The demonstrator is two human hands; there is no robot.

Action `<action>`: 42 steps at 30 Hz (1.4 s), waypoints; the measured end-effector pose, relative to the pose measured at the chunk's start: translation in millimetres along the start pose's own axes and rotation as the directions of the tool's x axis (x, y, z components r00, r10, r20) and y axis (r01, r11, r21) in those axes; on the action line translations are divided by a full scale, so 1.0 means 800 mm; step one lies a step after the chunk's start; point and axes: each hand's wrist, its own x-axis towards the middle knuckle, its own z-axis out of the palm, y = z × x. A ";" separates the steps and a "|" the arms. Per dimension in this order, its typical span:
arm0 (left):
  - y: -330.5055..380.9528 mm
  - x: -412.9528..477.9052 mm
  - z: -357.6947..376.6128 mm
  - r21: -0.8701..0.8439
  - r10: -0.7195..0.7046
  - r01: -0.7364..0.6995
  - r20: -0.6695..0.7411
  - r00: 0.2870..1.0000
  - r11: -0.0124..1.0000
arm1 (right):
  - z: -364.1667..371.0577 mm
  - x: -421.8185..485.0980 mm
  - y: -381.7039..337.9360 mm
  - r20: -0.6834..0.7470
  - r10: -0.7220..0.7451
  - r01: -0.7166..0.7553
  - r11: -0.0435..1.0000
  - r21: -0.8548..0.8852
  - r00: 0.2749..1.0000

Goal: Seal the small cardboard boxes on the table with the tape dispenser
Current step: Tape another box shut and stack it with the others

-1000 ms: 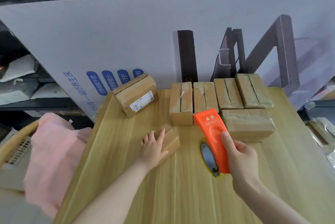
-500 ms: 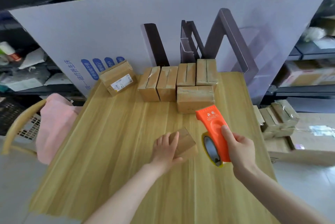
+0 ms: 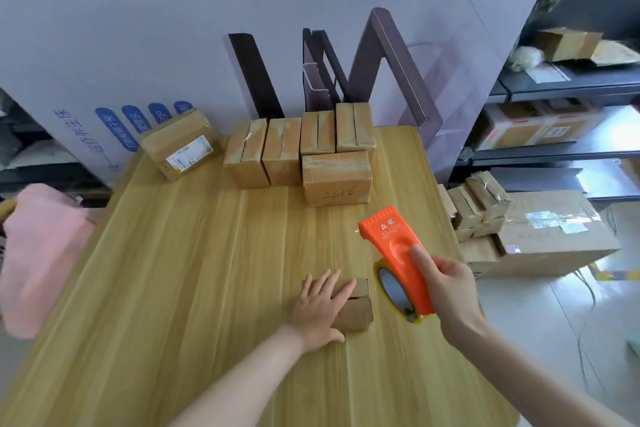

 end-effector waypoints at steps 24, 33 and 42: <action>0.020 -0.047 -0.264 -0.994 -0.348 0.099 0.073 0.935 0.057 | -0.009 -0.018 -0.082 0.274 -0.249 0.312 0.925 -0.215 0.929; 0.043 -0.029 -0.285 -0.987 -0.497 -0.054 -0.123 0.859 0.152 | -0.022 -0.005 -0.115 0.269 -0.317 0.396 0.857 -0.329 0.909; 0.047 -0.014 -0.286 -0.982 -0.568 -0.006 -0.115 0.815 0.191 | -0.022 0.000 -0.123 0.256 -0.340 0.423 0.786 -0.451 0.905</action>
